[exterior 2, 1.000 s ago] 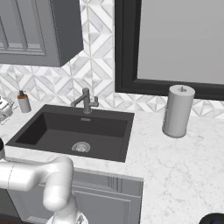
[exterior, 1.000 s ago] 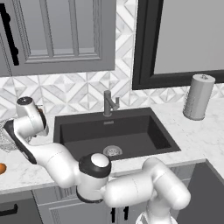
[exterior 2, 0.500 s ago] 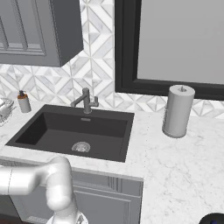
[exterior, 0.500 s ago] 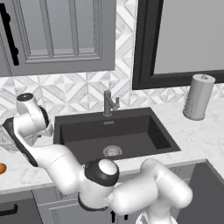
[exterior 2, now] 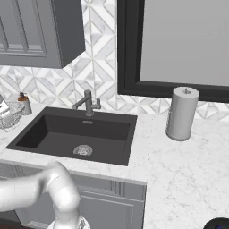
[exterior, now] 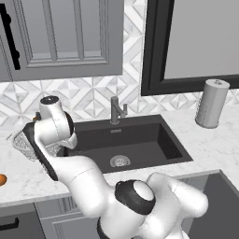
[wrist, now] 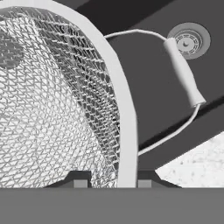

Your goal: Put the colander in the sink, put the tangerine in the colander, and turn on the sink faucet and pour water over the colander.

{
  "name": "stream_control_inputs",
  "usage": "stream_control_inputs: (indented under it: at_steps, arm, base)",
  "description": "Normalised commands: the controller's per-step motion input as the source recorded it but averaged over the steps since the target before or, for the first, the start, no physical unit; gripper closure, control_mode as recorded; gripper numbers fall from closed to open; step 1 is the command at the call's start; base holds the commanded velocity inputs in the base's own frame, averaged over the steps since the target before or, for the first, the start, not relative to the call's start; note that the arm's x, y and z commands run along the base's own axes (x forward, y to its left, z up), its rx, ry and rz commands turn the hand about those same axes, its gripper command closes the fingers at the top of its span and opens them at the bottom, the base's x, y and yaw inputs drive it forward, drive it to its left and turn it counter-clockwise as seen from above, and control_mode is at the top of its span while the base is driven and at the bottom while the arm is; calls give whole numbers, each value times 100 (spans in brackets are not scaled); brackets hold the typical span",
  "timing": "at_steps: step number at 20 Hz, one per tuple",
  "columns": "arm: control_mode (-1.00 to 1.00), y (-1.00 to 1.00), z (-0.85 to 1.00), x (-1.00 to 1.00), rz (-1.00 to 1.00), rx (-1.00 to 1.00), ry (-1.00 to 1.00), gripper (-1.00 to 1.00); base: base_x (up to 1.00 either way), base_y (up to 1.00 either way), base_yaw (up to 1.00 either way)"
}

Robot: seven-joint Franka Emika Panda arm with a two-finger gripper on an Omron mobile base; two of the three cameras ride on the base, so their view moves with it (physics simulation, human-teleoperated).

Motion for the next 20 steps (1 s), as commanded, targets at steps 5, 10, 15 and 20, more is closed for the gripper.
stream_control_inputs:
  at_steps: [5, 10, 15, 20]
  arm:
    - [-100, -100, 12, -45, -3, 7, 0, 100]
    - [-100, -100, 0, -29, 0, 4, 0, 100]
    - [-100, -100, 0, -4, 0, 2, 0, 100]
    - [-100, -100, 0, 0, 0, 0, 0, 100]
  base:
    - [0, 0, 0]
    - [0, 0, 0]
    - [0, 0, 0]
    - [0, 0, 0]
